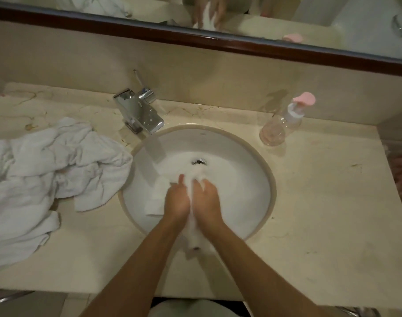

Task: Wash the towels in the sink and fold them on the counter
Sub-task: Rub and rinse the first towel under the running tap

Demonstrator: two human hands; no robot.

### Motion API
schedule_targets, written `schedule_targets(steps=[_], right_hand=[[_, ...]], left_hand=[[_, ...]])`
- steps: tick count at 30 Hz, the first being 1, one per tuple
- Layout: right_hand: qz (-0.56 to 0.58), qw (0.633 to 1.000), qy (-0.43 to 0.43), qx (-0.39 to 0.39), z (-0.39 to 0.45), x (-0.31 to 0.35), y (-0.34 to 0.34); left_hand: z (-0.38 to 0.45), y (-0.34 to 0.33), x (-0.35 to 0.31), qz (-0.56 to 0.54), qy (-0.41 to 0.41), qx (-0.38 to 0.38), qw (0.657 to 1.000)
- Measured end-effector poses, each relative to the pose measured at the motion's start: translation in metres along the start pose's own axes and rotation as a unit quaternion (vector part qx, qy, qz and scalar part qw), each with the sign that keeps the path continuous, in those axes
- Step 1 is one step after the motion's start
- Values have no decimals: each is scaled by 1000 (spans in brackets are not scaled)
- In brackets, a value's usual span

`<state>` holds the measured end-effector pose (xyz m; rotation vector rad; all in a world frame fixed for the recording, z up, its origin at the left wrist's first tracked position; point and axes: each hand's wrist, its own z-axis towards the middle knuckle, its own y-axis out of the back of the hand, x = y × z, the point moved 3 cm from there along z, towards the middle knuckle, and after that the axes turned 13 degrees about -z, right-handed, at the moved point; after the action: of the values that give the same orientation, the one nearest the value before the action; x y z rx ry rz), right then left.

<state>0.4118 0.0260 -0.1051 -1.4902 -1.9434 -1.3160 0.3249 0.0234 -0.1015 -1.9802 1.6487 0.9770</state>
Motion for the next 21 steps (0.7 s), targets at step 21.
schedule_targets(steps=[21], right_hand=[[508, 825, -247, 27, 48, -49, 86]], left_hand=[[-13, 37, 27, -150, -6, 86, 985]])
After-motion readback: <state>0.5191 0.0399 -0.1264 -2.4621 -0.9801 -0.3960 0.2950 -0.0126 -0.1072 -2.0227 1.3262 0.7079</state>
